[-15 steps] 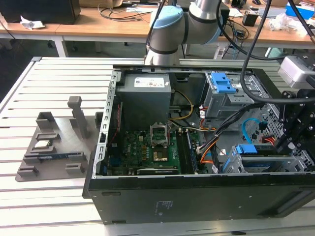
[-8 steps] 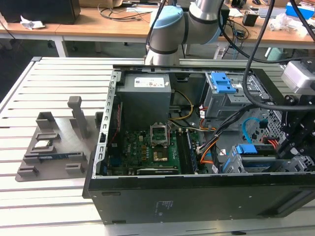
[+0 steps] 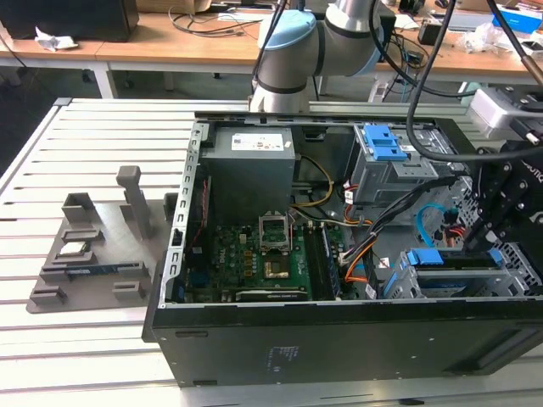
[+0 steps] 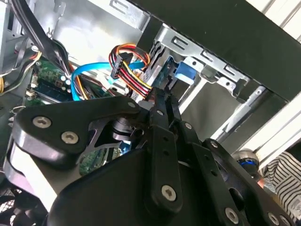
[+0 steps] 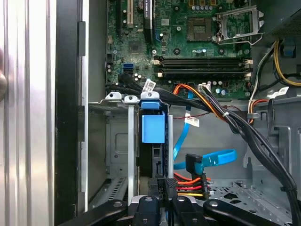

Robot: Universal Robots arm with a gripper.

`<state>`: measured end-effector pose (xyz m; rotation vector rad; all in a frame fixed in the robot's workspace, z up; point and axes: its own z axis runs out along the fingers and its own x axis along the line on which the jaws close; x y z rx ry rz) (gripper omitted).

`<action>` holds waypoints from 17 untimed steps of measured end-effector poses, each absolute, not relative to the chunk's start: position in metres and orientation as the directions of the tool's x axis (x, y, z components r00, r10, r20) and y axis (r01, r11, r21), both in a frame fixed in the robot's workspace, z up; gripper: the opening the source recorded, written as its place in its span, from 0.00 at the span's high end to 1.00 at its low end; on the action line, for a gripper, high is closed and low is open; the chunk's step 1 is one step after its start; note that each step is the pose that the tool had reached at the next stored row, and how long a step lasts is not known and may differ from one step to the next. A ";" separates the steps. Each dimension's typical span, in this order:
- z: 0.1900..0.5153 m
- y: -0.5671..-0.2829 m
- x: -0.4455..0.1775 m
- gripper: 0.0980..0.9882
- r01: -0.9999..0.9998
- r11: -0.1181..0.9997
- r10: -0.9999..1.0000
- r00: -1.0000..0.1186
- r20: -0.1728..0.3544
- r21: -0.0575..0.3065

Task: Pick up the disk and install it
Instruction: 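Insert the first disk wire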

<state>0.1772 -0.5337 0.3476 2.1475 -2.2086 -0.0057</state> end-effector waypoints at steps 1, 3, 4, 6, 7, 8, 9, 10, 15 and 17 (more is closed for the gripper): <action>0.347 -0.534 0.178 0.92 -0.999 0.029 -0.999 -0.027 0.042 0.045; 0.345 -0.534 0.180 0.92 -0.999 0.029 -0.999 -0.027 0.041 0.045; 0.344 -0.534 0.181 0.92 -0.999 0.029 -0.999 -0.027 0.042 0.045; 0.343 -0.533 0.181 0.92 -0.999 0.029 -0.999 -0.027 0.041 0.045; 0.343 -0.533 0.181 0.92 -0.999 0.029 -0.999 -0.027 0.041 0.045; 0.342 -0.533 0.181 0.92 -0.999 0.029 -0.999 -0.027 0.042 0.045; 0.342 -0.533 0.181 0.92 -0.999 0.029 -0.999 -0.027 0.042 0.045; 0.341 -0.533 0.181 0.92 -0.999 0.029 -0.999 -0.027 0.042 0.045; 0.340 -0.533 0.182 0.92 -0.999 0.029 -0.999 -0.027 0.042 0.045; 0.339 -0.533 0.182 0.92 -0.999 0.029 -0.999 -0.027 0.041 0.045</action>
